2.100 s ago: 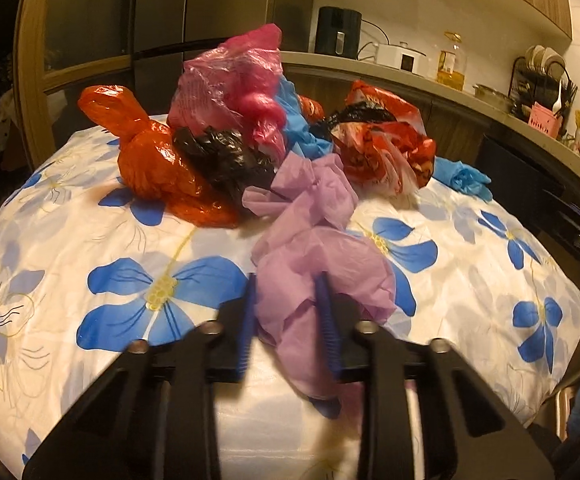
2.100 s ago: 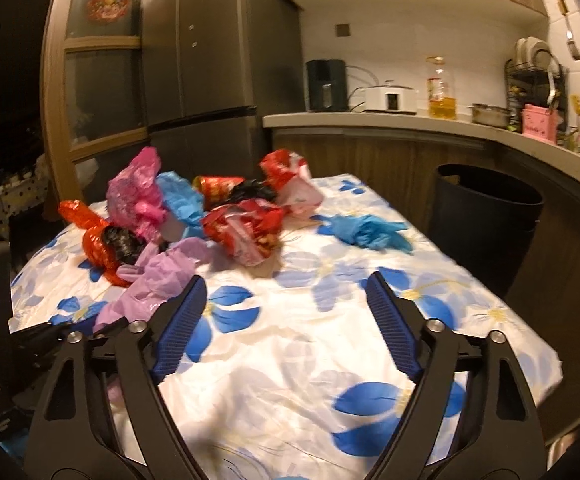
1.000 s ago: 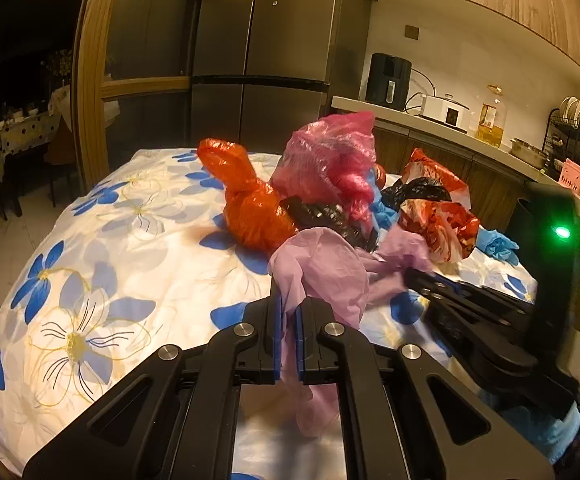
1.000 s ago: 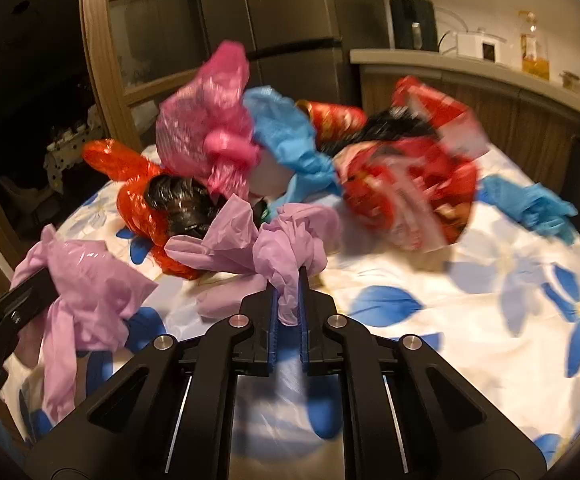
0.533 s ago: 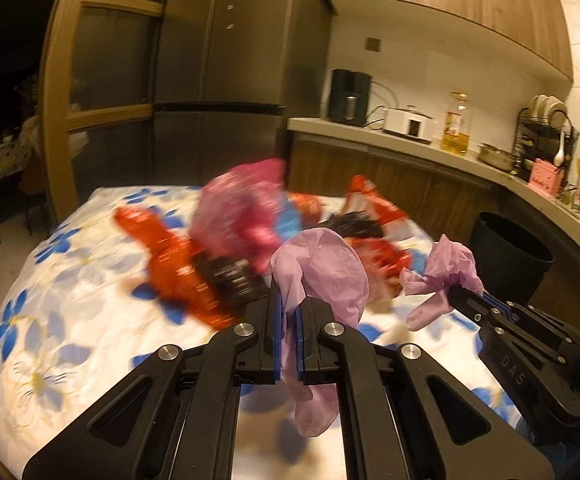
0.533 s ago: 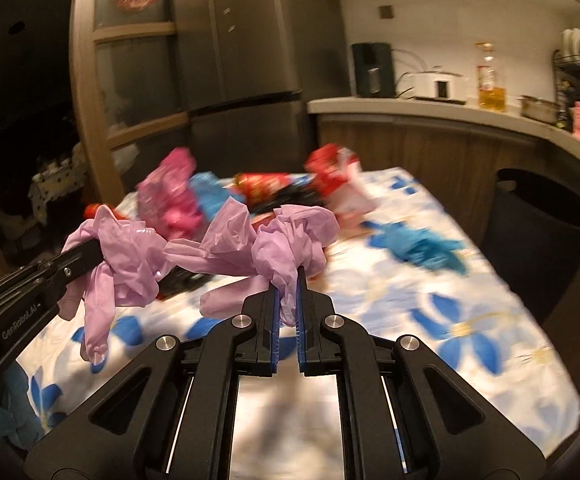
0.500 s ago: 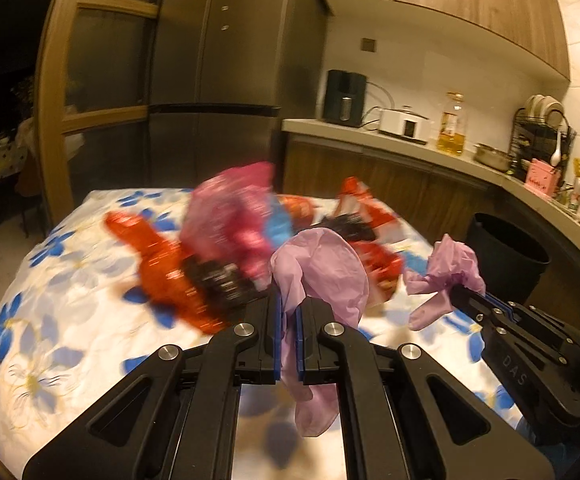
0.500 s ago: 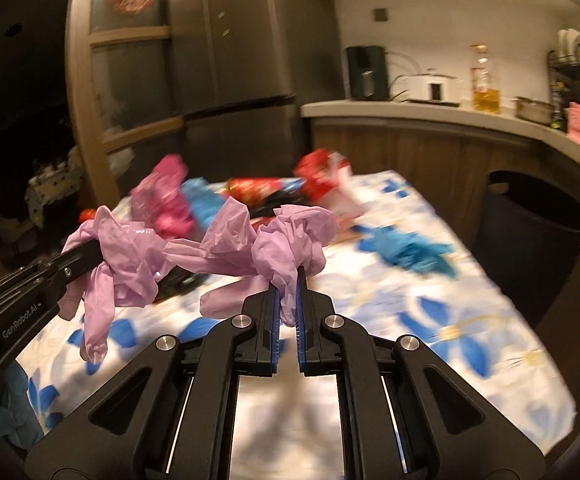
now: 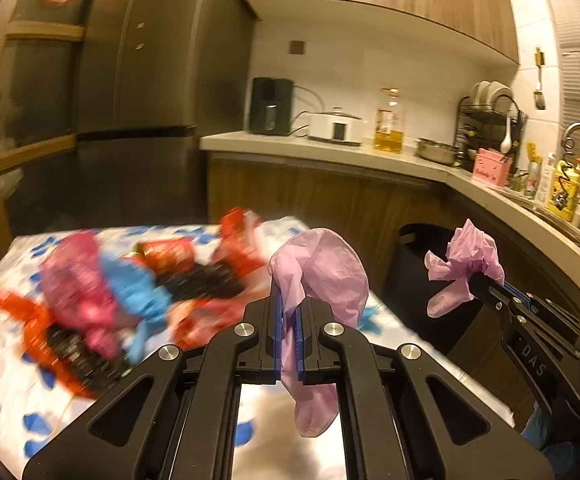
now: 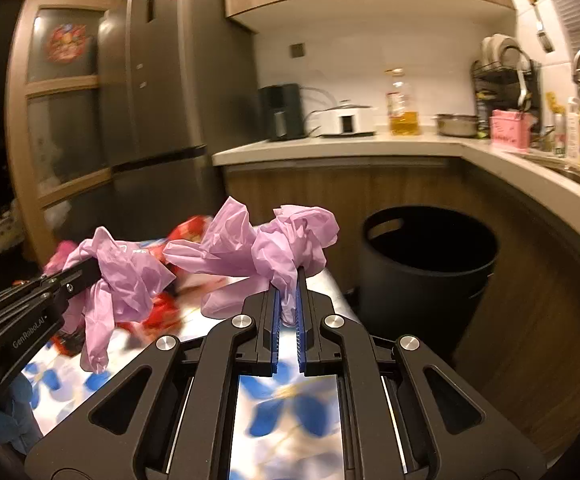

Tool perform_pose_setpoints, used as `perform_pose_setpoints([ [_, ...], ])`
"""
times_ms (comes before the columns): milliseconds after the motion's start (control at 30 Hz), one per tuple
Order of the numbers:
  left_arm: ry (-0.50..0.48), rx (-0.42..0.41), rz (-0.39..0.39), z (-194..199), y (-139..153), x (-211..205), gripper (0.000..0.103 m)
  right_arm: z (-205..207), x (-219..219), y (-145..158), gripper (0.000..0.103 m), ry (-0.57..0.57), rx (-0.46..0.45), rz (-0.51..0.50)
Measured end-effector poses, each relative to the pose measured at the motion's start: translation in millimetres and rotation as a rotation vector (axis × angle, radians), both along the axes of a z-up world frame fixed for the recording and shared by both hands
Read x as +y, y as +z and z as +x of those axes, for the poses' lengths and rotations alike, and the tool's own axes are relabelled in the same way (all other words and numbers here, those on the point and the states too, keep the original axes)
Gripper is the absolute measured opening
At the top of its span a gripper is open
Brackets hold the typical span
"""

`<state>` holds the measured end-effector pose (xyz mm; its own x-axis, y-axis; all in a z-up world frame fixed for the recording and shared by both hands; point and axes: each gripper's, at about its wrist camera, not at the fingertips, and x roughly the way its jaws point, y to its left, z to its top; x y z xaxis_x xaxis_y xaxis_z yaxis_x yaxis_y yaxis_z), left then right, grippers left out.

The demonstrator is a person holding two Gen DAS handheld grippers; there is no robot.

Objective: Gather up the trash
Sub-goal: 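Carry both held lilac gloves over the black trash bin, then open both tools to drop the lilac gloves into the bin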

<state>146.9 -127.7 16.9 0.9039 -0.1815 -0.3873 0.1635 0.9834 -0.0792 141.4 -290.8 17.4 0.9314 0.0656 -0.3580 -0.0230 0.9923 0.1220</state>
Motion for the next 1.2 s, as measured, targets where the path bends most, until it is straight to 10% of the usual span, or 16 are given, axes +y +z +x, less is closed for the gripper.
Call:
perform_pose_setpoints([
  [633,-0.203,-0.027,-0.017,102,22,-155,0.005,62,-131,15,0.007,-0.255,-0.036,0.016],
  [1200,-0.251,0.016,-0.010,152,5,-211,0.005,104,-180,13,0.008,-0.273,-0.027,0.030],
])
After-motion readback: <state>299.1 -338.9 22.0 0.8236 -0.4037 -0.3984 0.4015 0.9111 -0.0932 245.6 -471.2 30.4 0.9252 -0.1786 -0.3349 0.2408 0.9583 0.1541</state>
